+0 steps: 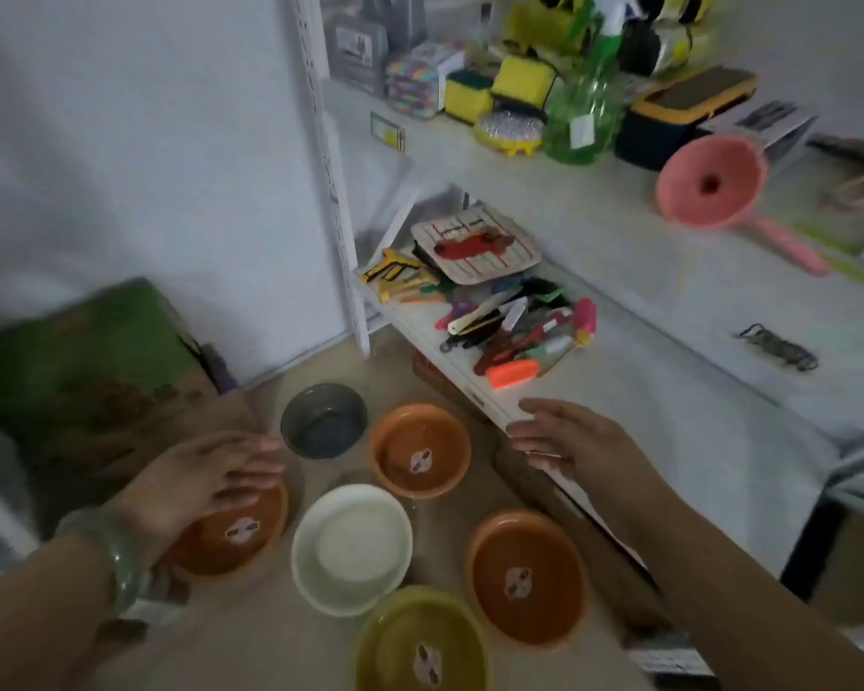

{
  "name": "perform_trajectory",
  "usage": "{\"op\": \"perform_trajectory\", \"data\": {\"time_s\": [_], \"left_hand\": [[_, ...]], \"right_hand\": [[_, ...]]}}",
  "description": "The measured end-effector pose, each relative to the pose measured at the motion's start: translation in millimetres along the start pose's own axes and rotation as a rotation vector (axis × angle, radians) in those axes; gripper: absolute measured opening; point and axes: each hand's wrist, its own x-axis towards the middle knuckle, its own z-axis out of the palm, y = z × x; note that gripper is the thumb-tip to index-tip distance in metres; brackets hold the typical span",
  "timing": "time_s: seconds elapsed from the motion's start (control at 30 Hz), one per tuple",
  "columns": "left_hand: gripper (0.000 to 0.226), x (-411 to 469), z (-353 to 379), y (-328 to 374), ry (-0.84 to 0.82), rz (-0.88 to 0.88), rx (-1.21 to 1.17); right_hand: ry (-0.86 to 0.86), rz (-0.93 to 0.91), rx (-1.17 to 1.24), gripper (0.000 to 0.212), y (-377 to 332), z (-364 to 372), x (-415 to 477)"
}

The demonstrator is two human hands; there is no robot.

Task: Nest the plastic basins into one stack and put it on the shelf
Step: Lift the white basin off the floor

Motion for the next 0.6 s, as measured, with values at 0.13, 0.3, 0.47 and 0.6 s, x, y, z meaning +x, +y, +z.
{"op": "perform_trajectory", "data": {"time_s": [0.13,0.3,0.47,0.6], "left_hand": [[0.023,53.0,11.8,-58.2,0.052,-0.067,0.033],[0.018,119.4,40.9,-157.8,0.072,-0.175,-0.023],[0.017,190.3,52.7,-263.7,0.117,-0.233,0.004],[0.015,241.7,56.3,-336.9,0.16,-0.235,0.048]], "right_hand": [[-0.044,0.009,-0.069,0.018,64.9,19.7,47.9],[-0.118,0.038,-0.146,0.016,177.0,40.4,108.1],[-0.125,0.081,-0.164,0.016,286.0,65.2,168.5],[-0.124,0.103,-0.173,0.015,366.0,84.8,221.1]]}}
